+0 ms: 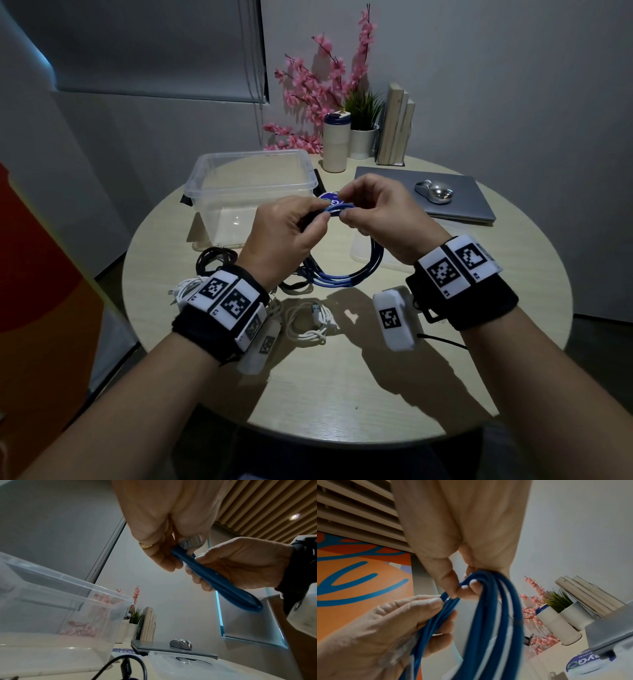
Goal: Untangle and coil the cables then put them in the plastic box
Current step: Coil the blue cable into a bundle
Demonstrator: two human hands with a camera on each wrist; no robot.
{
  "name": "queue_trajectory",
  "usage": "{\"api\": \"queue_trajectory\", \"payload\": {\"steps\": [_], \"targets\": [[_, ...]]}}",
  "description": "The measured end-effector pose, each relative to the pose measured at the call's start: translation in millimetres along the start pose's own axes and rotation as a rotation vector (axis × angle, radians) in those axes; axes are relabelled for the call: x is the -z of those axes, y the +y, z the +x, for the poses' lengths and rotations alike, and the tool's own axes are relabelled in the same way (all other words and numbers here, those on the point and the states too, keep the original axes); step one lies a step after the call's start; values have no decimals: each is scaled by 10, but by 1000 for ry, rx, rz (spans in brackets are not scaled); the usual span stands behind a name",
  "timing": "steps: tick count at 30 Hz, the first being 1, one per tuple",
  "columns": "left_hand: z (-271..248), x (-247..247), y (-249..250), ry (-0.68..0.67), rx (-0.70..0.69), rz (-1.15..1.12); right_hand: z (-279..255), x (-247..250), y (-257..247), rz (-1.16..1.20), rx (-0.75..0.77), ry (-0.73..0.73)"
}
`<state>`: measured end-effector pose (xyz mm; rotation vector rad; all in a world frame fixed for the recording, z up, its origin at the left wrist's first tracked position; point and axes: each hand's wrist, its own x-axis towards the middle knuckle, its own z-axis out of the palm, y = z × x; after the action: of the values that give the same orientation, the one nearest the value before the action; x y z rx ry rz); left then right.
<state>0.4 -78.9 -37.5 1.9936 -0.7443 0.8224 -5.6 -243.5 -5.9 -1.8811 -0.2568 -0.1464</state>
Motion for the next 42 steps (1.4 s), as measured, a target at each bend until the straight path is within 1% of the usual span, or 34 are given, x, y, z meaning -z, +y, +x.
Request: {"api": "queue_trajectory", "payload": {"steps": [5,11,15,19,24,28,32,34,36,39,42], "targets": [[-4,-14,-22,17,-37,60,23,-28,19,-20,-23,89],[-38,-9,-61,11,-61,137,52,-75,39,-150,9,111],[-86,-38,-74,32,-43,97,45,-79,17,-178,-18,66],[-123,-58,-86,33,-24,80,-3,-70,-37,-269,4,5],[-134,-67,-48,47,-2,43,10,-81,-26,-291,-10,-28],[-144,-57,-42,60,10,12,25,-72,-33,-300,11,-46],[-157,-61,-38,39,33,15,16,-49,-28,-307,41,-48],[-153,-59,-45,22,66,2,27,-23,-15,-291,38,-43],[-132,-46,-38,0,134,-31,40,2,-5,-239,14,-51],[-80,-26,-30,-55,302,-158,40,-17,-8,-88,-8,-72],[-30,-33,-27,-109,451,-330,25,-53,-19,129,-44,-80]]}}
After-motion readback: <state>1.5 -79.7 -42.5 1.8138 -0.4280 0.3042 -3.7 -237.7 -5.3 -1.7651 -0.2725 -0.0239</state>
